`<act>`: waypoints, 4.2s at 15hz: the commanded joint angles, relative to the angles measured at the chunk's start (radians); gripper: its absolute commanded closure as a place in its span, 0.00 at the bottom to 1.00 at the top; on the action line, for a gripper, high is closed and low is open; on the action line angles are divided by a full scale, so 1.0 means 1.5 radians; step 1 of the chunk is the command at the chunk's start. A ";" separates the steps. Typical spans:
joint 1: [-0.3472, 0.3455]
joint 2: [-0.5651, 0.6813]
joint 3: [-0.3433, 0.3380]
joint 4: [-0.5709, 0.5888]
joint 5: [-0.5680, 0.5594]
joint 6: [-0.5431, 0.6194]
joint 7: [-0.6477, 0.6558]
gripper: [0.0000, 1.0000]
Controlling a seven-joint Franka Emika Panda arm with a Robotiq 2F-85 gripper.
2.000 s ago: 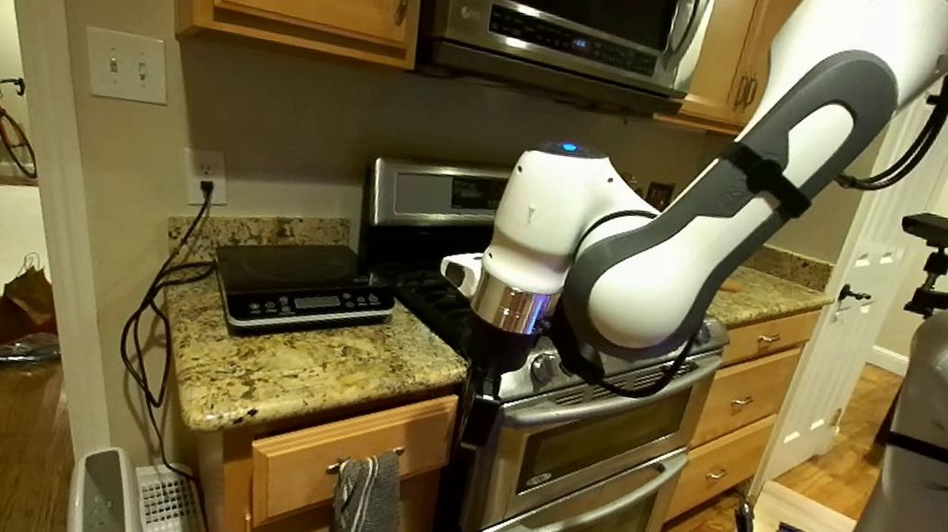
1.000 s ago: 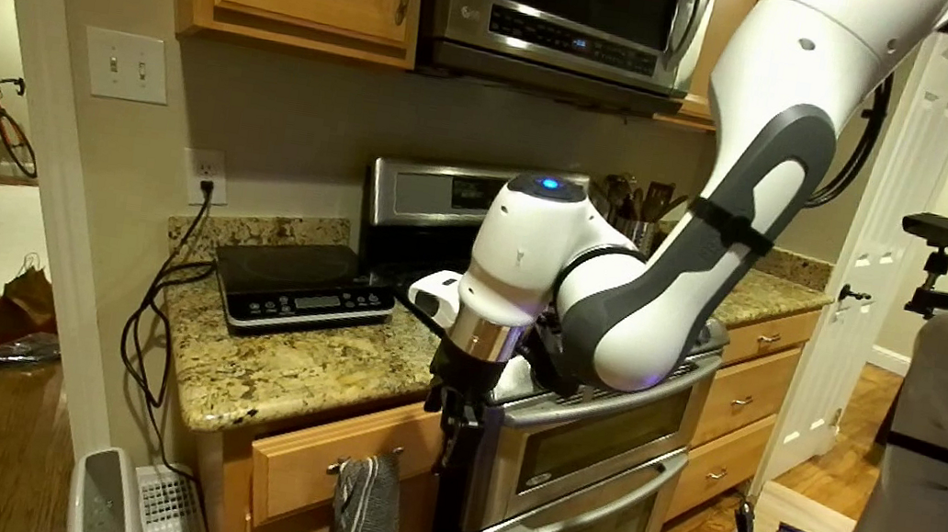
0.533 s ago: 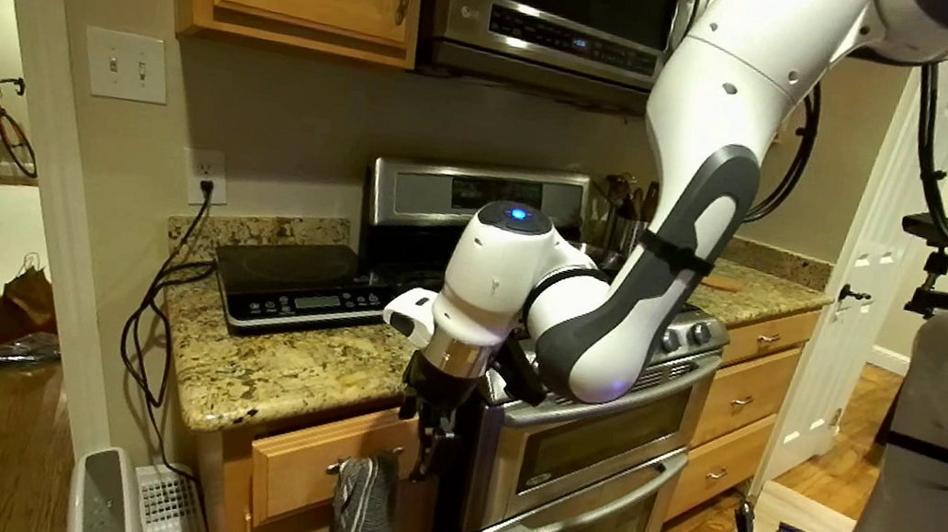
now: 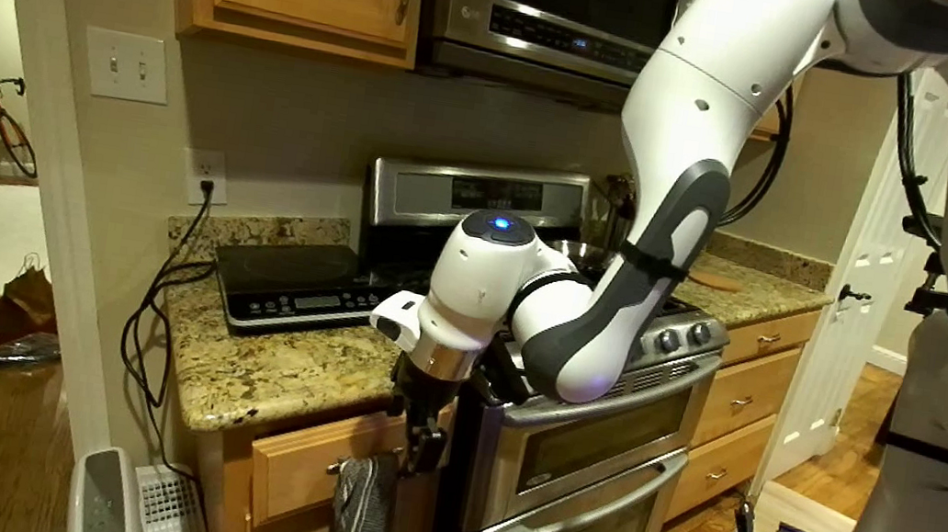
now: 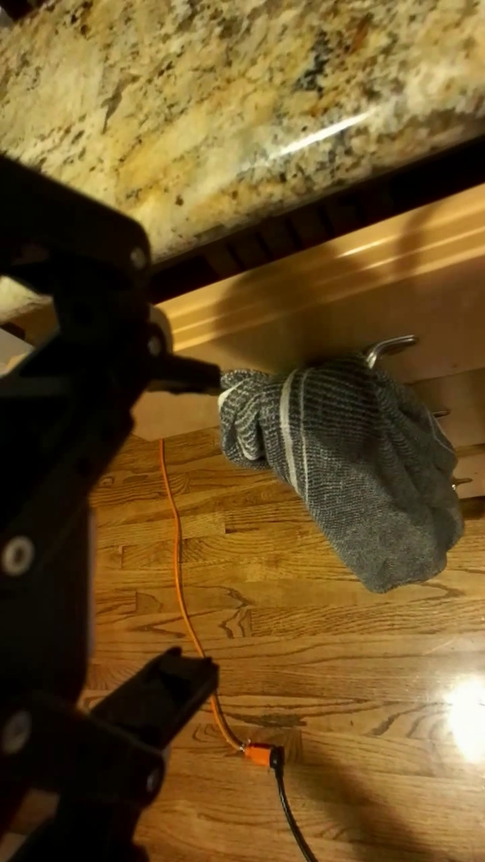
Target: Slide open the drawer on the left
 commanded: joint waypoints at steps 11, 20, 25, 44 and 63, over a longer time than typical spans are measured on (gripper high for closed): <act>0.059 0.155 -0.076 0.120 -0.114 0.016 0.054 0.00; 0.134 0.249 -0.158 0.210 -0.161 0.022 0.120 0.44; 0.161 0.273 -0.188 0.241 -0.160 0.025 0.125 0.77; 0.405 0.210 -0.387 0.105 -0.378 0.120 0.413 0.90; 0.488 0.191 -0.406 0.067 -0.466 0.081 0.513 0.93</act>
